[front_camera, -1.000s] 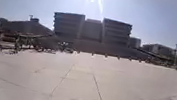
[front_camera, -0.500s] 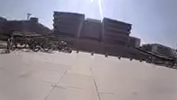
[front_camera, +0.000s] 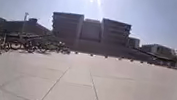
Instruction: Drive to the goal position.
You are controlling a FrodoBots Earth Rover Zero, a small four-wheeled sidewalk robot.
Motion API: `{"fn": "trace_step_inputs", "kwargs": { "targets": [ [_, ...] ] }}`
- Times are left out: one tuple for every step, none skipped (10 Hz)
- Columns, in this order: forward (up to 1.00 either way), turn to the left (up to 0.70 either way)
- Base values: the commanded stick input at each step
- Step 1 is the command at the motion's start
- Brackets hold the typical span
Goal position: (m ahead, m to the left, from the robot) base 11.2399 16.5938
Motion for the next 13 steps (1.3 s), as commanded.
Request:
{"fn": "trace_step_inputs", "kwargs": {
  "targets": [
    [1.00, 0.00],
    [1.00, 0.00],
    [1.00, 0.00],
    [1.00, 0.00],
    [1.00, 0.00],
    [1.00, 0.00],
    [1.00, 0.00],
    [1.00, 0.00],
    [1.00, 0.14],
    [1.00, 0.40],
    [1.00, 0.22],
    [1.00, 0.00],
    [1.00, 0.00]
  ]
}}
